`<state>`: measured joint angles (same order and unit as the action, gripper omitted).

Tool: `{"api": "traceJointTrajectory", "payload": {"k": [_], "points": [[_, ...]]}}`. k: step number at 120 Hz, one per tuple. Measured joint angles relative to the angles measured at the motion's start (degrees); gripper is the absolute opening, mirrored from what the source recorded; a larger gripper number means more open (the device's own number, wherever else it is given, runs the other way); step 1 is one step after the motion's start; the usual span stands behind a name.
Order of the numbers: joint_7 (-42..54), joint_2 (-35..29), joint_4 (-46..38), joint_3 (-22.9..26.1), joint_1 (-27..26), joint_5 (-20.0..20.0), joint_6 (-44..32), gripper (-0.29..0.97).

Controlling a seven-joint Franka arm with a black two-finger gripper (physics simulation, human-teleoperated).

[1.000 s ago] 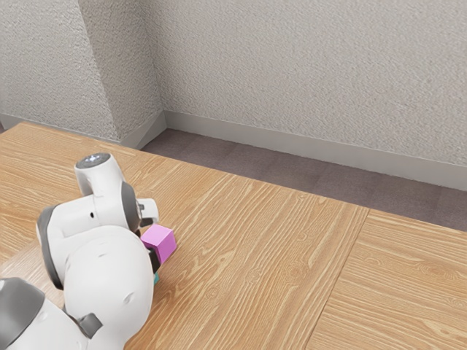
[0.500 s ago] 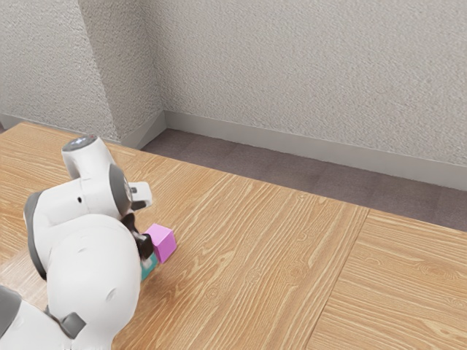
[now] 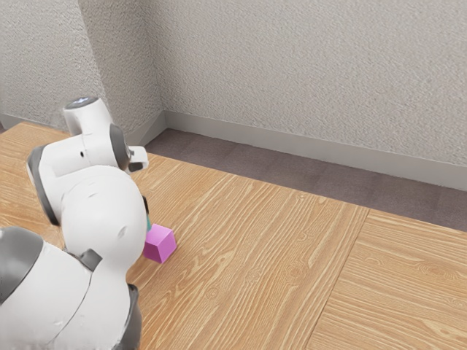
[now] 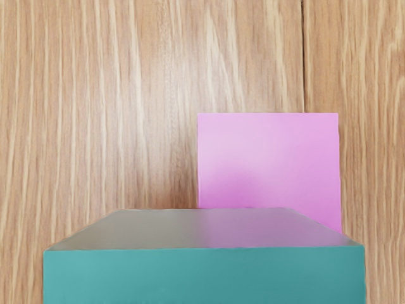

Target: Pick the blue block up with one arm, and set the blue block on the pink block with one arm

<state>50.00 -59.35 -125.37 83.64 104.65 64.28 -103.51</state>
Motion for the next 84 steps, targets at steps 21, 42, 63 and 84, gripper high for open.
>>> {"api": "traceJointTrajectory", "payload": {"k": [21,42,63,84], "points": [[-0.66,-0.06,2.85,2.09,0.77,0.48,1.00,0.35],[-1.76,-0.06,3.09,2.25,1.08,0.65,1.74,0.35],[-2.67,-0.08,5.27,2.30,2.84,0.33,2.18,0.35],[-3.41,-0.22,7.28,4.47,4.31,0.41,2.47,0.35]]}}
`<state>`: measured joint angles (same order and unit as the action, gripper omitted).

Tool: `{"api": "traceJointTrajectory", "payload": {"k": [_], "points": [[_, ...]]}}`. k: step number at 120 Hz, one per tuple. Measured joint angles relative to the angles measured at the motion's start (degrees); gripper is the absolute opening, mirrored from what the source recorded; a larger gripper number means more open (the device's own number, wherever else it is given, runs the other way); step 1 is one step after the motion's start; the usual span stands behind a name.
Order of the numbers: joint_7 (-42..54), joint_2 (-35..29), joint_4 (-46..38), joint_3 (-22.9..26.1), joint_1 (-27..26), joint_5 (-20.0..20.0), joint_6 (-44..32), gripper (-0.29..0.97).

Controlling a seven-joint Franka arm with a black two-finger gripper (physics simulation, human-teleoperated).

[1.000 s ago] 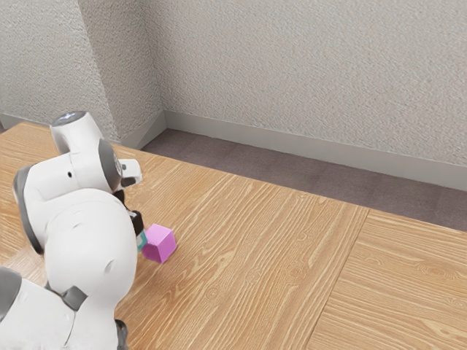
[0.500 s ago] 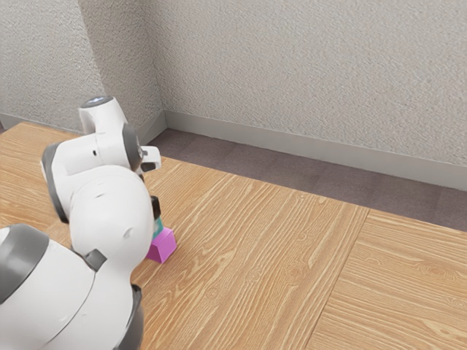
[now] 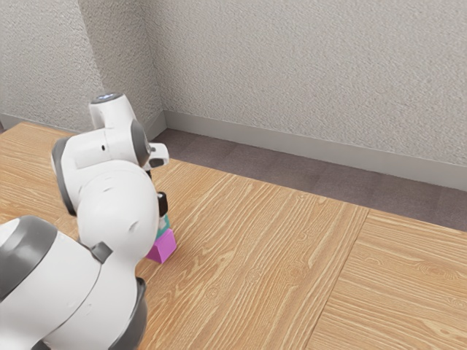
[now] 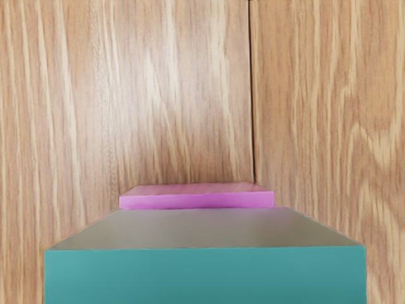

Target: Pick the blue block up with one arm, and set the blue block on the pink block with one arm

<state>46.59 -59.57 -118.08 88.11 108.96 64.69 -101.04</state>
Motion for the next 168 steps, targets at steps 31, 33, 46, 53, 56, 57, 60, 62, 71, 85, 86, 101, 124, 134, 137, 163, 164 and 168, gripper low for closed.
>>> {"api": "traceJointTrajectory", "payload": {"k": [31,33,46,53,56,57,60,62,71,85,86,101,124,134,137,163,164,168], "points": [[-0.98,-0.13,0.39,0.74,0.19,-0.13,0.16,0.35],[-1.03,-0.13,0.39,0.75,0.19,-0.18,0.16,0.35],[-1.38,-0.15,0.38,0.77,0.20,-0.69,0.22,0.35],[-1.69,-0.18,0.39,0.78,0.22,-1.78,0.33,0.35],[-1.81,-0.19,0.39,0.78,0.24,-2.11,0.37,0.35],[-1.85,-0.20,0.39,0.78,0.25,-2.20,0.38,0.35],[-1.97,-0.20,0.39,0.78,0.29,-2.45,0.41,0.35],[-2.04,-0.21,0.39,0.78,0.33,-2.59,0.43,0.35],[-2.36,-0.22,0.39,0.78,0.49,-2.98,0.50,0.35],[-2.78,-0.28,0.44,0.79,0.54,-3.15,0.58,0.35],[-2.81,-0.29,0.46,0.80,0.55,-3.16,0.58,0.35],[-3.17,-0.56,1.40,1.50,1.14,-3.33,0.59,0.35],[-3.60,-0.83,3.66,1.99,1.84,-3.47,0.59,0.35],[-3.75,-0.83,4.13,2.03,1.86,-3.53,0.58,0.35],[-3.79,-0.83,4.18,2.09,1.86,-3.54,0.58,0.35],[-4.13,-0.83,4.13,2.18,1.21,-3.51,0.61,0.35],[-4.14,-0.83,4.12,2.18,1.17,-3.51,0.61,0.35],[-4.19,-0.83,4.06,2.18,0.96,-3.53,0.62,0.35]]}}
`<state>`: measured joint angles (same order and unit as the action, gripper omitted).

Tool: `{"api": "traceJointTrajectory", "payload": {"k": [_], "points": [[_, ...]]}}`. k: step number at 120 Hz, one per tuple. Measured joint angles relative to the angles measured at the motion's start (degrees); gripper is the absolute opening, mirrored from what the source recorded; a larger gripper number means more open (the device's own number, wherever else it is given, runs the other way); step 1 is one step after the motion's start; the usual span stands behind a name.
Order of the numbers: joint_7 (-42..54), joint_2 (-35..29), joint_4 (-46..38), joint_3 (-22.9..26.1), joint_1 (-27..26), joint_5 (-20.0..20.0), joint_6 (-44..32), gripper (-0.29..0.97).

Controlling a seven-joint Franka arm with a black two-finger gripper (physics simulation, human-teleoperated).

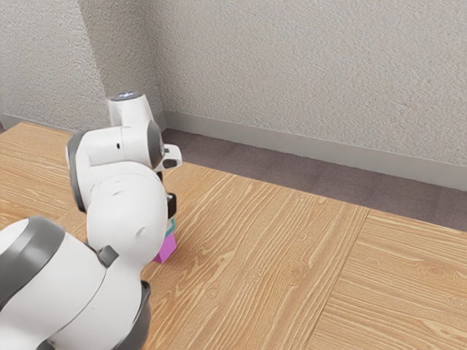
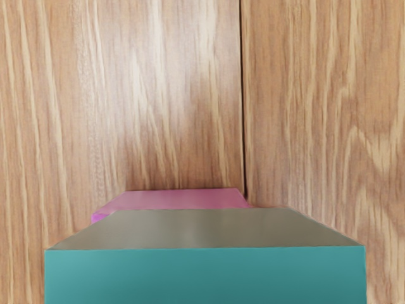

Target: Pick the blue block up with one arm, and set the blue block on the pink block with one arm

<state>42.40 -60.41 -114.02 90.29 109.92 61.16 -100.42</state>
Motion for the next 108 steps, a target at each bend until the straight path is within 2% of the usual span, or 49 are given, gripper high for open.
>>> {"api": "traceJointTrajectory", "payload": {"k": [53,108], "points": [[-0.39,0.14,-3.16,-1.26,-1.75,-0.56,0.05,0.35],[-0.20,0.09,-3.13,-1.58,-1.12,-1.18,-0.29,0.35]]}}
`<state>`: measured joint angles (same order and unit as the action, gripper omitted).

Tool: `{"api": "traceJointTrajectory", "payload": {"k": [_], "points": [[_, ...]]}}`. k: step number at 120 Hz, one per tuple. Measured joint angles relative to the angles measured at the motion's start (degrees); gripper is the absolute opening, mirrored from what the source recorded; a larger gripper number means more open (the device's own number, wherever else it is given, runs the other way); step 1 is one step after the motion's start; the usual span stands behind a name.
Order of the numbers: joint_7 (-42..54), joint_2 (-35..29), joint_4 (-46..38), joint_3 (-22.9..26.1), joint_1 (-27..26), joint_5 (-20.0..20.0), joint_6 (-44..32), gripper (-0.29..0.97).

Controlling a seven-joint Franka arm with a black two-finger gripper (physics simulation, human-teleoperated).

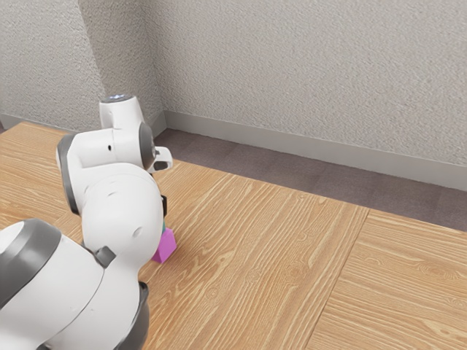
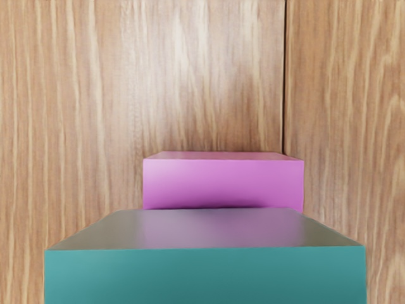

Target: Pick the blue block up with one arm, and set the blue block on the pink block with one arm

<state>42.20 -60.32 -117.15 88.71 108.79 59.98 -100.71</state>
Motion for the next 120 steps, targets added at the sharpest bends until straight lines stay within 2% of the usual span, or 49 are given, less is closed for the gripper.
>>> {"api": "traceJointTrajectory", "payload": {"k": [47,120], "points": [[0.72,0.07,1.01,0.00,1.58,0.20,-0.43,0.35],[0.14,0.00,-0.87,-0.03,-0.57,1.29,-0.64,0.35]]}}
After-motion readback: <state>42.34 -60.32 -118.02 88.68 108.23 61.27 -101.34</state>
